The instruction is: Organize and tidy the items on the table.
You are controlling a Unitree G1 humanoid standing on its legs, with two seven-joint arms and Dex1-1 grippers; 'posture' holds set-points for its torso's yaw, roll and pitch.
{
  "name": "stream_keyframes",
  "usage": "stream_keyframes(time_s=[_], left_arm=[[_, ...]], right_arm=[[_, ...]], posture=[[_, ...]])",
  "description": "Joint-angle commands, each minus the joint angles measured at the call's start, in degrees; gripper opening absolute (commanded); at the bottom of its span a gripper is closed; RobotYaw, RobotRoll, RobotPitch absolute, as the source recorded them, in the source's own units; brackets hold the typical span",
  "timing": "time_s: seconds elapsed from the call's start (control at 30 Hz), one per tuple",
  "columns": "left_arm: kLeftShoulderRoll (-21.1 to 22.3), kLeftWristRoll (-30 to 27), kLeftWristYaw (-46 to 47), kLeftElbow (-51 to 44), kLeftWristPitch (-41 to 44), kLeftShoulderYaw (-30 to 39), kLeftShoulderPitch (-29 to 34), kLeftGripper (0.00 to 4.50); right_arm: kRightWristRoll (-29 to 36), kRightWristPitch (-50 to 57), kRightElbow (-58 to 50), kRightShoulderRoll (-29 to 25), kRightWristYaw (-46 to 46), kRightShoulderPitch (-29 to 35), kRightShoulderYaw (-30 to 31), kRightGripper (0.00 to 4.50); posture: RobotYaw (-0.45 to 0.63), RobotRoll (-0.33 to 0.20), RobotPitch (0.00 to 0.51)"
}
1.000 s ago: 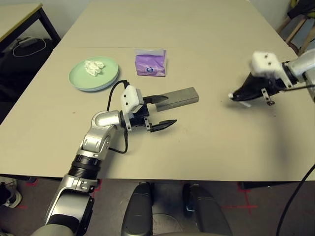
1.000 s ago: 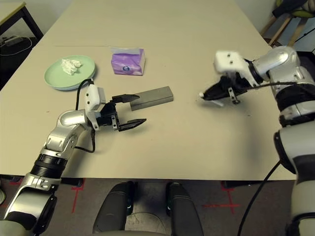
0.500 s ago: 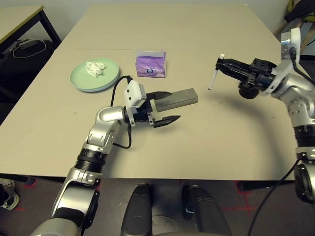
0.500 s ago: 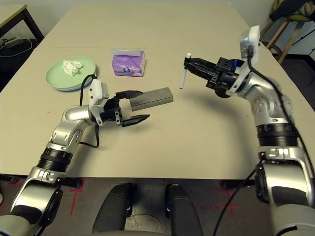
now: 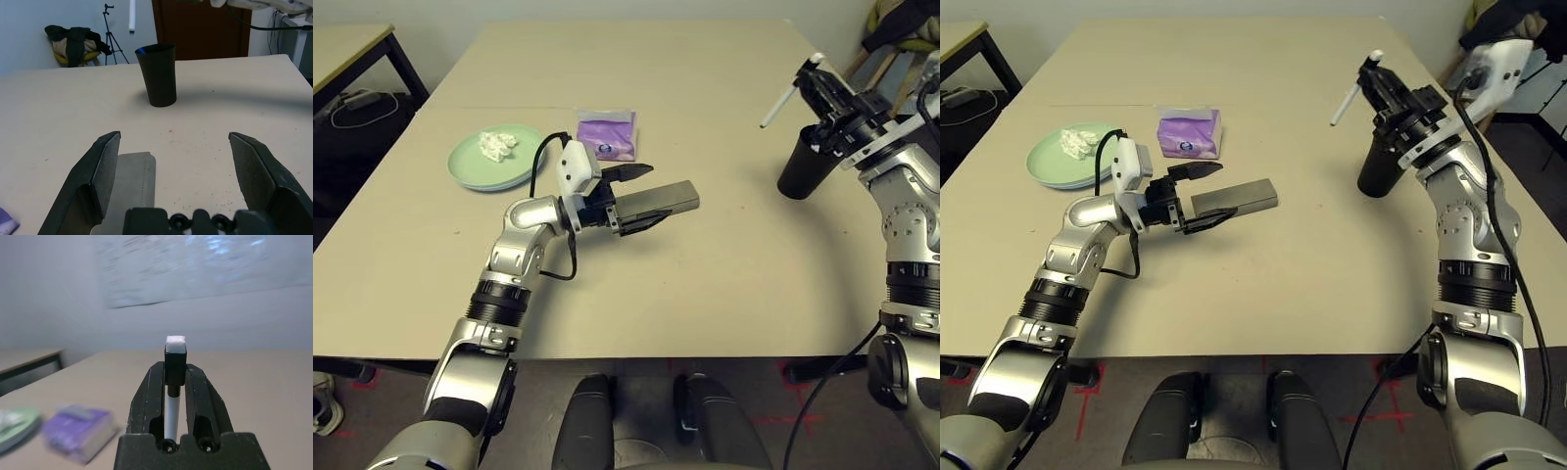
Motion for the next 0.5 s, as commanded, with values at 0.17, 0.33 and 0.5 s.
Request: stream_keyframes(time_s=[0.17,0.33,0.5], left_arm=[[-1.0,-0.8,2.0,-0.7,4.0,1.0,-1.7,4.5],[-1.2,-0.4,1.8,-0.2,3.1,1.1,-2.3,4.5],[-1.3,0.0,1.6,0.1,2.1,0.8,-2.0,4.5]], right_arm=[[-5.8,4.8,1.1,-1.3,-13.8,-3.5,-1.2,0.41],[-9.0,9.3,1.6,-2.9,-18.2,-3.9,-0.7,0.41],[-9.7,11.7,1.1,-2.8,-18.4,-3.2,-0.2,0.41]], posture=[[0.11,0.0,0.063],[0.11,0.0,0.059],[0.1,0.0,0.064]])
